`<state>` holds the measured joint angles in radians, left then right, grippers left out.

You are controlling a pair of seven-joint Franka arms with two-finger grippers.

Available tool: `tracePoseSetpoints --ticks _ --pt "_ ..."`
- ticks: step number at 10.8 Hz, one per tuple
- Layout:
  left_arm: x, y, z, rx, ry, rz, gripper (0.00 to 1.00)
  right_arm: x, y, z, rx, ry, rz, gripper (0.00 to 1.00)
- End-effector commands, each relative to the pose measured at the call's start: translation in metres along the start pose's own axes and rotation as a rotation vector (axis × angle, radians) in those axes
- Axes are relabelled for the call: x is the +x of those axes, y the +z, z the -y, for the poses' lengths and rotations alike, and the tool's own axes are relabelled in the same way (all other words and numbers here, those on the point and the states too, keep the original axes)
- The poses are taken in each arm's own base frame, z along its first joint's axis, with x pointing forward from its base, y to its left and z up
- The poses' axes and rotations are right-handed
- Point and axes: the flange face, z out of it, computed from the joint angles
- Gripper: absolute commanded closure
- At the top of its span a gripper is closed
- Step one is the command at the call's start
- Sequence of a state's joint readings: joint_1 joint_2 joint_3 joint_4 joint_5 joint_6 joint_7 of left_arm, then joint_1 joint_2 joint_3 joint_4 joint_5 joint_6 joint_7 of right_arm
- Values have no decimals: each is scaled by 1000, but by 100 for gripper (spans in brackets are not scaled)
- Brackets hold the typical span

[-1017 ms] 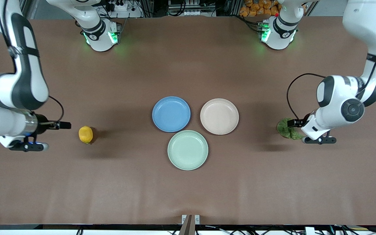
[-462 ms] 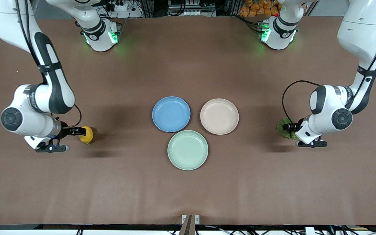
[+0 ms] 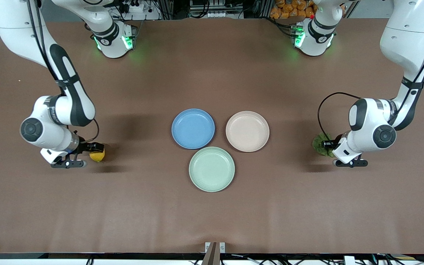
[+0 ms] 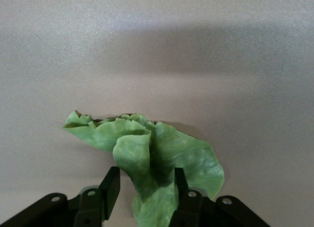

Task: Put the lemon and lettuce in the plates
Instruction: 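Close the right gripper on the lemon while the left gripper grasps the lettuce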

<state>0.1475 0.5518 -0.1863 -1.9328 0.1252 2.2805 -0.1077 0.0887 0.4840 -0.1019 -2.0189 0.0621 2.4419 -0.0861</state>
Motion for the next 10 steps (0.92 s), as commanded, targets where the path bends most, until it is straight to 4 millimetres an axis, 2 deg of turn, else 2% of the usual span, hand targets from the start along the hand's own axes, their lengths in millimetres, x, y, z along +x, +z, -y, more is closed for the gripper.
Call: tracePoseSetpoints --ticks 1,2,3,4,7,8,10 --pt "7 1 -3 53 -13 -16 79 -11 13 10 5 -9 -8 0" --pt "7 0 -3 58 -29 -17 100 -12 21 11 4 -7 -2 0" --pt "9 -3 -4 59 -28 -22 100 -14 29 13 12 4 -3 0" --pt "9 -5 -3 60 -31 -22 100 -16 34 17 18 8 -8 10" --pt "9 -17 -10 65 -24 -39 100 -17 37 23 19 2 -6 67" --pt "11 -29 -11 69 -23 -45 100 -16 34 23 20 2 -8 79" --pt "19 -61 -17 77 -27 -12 100 -12 28 20 23 2 4 90"
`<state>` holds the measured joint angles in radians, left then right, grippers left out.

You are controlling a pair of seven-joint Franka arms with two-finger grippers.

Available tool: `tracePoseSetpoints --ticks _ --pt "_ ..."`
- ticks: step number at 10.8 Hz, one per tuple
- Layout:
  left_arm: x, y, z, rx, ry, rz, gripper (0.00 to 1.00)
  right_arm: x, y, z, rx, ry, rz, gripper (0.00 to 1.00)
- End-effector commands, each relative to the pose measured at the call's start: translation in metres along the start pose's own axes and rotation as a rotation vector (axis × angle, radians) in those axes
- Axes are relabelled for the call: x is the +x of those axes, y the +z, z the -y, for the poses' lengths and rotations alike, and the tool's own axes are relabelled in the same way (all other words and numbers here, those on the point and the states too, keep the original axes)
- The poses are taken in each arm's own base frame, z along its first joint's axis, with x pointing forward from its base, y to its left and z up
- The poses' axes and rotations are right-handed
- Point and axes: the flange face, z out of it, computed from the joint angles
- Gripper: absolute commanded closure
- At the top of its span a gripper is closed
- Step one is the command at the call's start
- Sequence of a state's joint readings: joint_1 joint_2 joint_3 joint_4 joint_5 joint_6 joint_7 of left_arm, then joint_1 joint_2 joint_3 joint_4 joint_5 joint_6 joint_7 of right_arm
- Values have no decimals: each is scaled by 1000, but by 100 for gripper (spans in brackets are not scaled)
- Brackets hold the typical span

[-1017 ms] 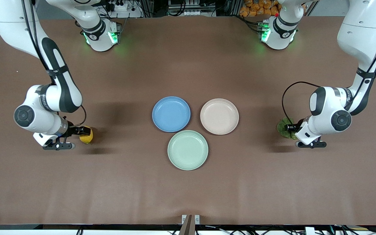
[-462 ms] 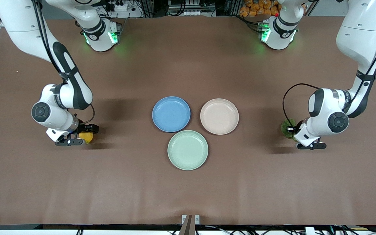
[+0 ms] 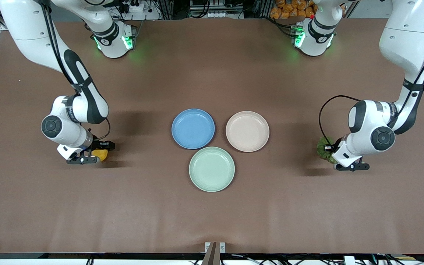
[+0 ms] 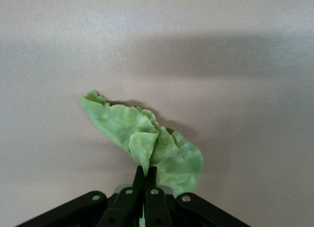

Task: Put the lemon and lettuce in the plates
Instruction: 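Close the right gripper on the lemon while the left gripper grasps the lettuce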

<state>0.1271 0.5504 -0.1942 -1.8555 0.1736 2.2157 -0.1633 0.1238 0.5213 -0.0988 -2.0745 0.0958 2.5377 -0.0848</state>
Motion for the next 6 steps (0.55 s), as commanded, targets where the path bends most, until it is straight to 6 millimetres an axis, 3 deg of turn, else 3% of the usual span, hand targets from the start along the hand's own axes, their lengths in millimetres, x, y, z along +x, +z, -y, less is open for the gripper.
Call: tracePoseSetpoints --ticks 1,4,6 --pt "7 -44 -11 24 -15 10 100 7 -17 1 19 11 34 91" --pt "3 -60 -51 0 -16 -8 100 20 -37 9 30 0 76 91" --pt "-1 -72 -87 -22 -60 -18 100 23 -42 31 87 9 77 91"
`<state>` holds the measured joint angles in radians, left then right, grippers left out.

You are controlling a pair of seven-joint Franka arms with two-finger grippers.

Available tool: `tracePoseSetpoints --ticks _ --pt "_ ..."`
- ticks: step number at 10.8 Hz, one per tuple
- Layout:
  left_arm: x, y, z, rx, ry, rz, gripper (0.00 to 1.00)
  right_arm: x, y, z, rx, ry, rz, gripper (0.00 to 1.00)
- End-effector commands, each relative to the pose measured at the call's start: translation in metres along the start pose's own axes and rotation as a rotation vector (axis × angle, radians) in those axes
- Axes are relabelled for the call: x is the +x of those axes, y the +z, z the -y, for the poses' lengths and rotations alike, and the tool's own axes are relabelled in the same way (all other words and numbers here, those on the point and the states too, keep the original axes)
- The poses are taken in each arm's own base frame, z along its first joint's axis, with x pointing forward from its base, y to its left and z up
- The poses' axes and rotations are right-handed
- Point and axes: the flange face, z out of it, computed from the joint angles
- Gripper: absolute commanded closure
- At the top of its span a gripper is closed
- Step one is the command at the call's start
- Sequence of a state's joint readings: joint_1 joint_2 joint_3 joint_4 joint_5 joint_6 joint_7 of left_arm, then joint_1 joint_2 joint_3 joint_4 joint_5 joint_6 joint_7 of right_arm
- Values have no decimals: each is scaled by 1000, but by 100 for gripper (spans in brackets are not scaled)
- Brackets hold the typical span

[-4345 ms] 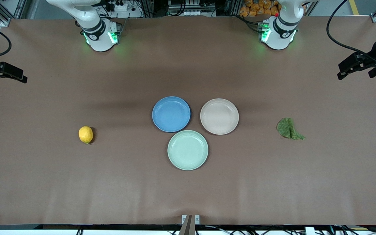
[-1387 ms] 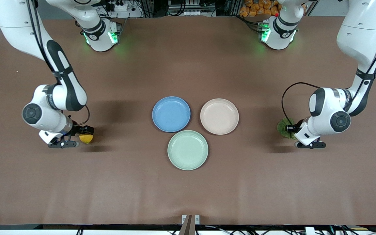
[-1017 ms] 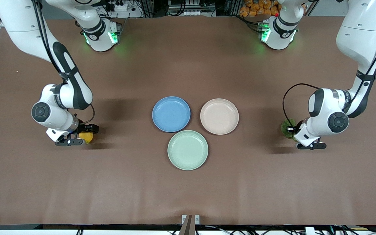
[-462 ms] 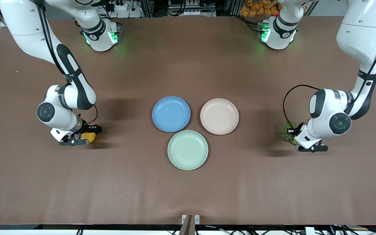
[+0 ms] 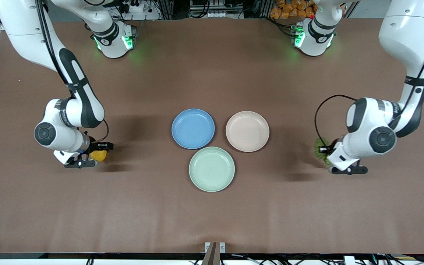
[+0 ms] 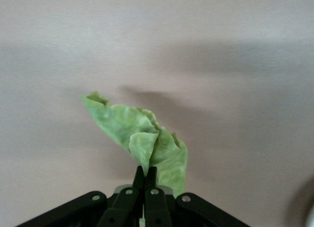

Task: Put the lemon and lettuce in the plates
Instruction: 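Carry the lemon to the blue plate while the left gripper carries lettuce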

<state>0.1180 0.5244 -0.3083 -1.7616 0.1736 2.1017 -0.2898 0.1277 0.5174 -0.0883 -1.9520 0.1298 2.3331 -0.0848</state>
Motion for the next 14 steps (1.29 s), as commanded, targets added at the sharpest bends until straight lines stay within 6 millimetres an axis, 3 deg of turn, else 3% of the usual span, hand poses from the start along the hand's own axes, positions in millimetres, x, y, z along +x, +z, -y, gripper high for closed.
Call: tracePoseSetpoints --ticks 1,3,5,7,10,12,14 --pt "-10 -16 -43 -7 -56 -3 100 1 -10 37 64 -14 -3 91" --pt "-22 -23 -96 -16 -96 -17 100 4 -20 94 76 2 -19 91" --pt "-43 -24 -165 -6 -131 -32 100 0 -32 175 73 45 -44 91" --pt "-46 -29 -201 -34 -224 -43 100 -11 -37 233 74 35 -57 91" --pt "-70 -4 -253 -29 -298 -17 100 -45 -21 315 59 10 -55 90" --pt "-92 29 -296 -34 -367 -3 100 -61 -9 345 46 15 -46 89" --pt "-102 47 -312 -30 -446 4 100 -68 10 362 45 -13 -57 83"
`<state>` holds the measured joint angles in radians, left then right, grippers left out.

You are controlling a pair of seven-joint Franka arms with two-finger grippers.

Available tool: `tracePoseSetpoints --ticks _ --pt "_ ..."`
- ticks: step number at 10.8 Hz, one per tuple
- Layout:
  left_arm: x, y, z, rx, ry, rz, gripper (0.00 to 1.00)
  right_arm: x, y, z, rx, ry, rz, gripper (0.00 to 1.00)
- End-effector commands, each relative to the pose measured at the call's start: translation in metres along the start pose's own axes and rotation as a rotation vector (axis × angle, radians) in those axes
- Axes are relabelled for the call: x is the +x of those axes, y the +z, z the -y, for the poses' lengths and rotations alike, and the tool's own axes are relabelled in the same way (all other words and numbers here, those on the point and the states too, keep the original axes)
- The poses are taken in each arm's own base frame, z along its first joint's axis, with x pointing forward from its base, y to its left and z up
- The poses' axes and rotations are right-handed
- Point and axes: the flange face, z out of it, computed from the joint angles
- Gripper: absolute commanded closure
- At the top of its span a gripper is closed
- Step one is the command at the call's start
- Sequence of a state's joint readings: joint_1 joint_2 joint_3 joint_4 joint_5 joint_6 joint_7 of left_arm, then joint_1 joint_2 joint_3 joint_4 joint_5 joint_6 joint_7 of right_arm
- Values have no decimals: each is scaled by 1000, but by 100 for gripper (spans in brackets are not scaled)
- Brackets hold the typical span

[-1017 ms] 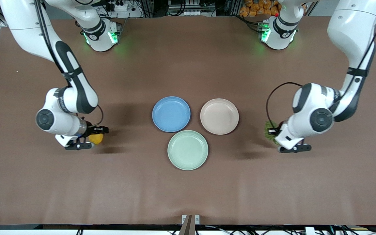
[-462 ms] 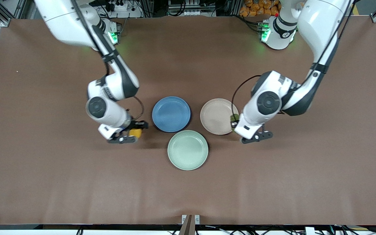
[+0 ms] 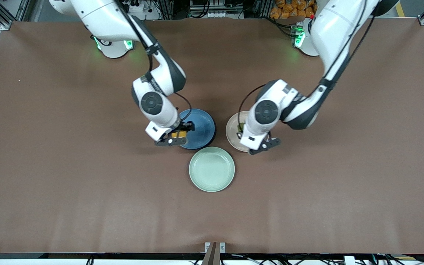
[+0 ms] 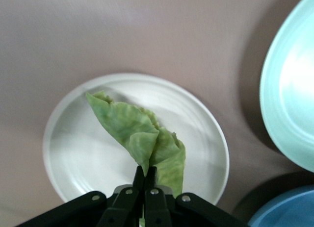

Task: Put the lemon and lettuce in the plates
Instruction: 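Carry the lemon to the blue plate while the left gripper carries lettuce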

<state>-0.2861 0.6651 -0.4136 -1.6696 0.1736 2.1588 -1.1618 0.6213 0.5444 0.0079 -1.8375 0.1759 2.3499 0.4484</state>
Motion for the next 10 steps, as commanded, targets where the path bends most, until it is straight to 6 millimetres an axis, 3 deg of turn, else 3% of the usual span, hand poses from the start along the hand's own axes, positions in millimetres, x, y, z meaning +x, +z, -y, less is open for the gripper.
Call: tracePoseSetpoints --ticks 1,2,3,4,6,8,10 --pt "2 4 -8 1 -51 -16 89 5 23 11 13 1 -48 83" --pt "10 -2 -5 -9 -59 -23 25 7 34 9 12 2 -55 79" --pt "13 -4 -3 -8 -62 -25 0 9 38 10 14 5 -59 35" --pt "16 -15 -6 -21 -60 -45 0 9 36 10 16 10 -63 0" --pt "39 -48 6 -37 -15 -98 0 16 19 15 29 11 -78 0" --pt "66 -92 36 -30 72 -131 0 25 8 14 35 20 -75 0" --pt "89 -137 72 0 174 -154 0 39 -20 16 25 32 -27 0"
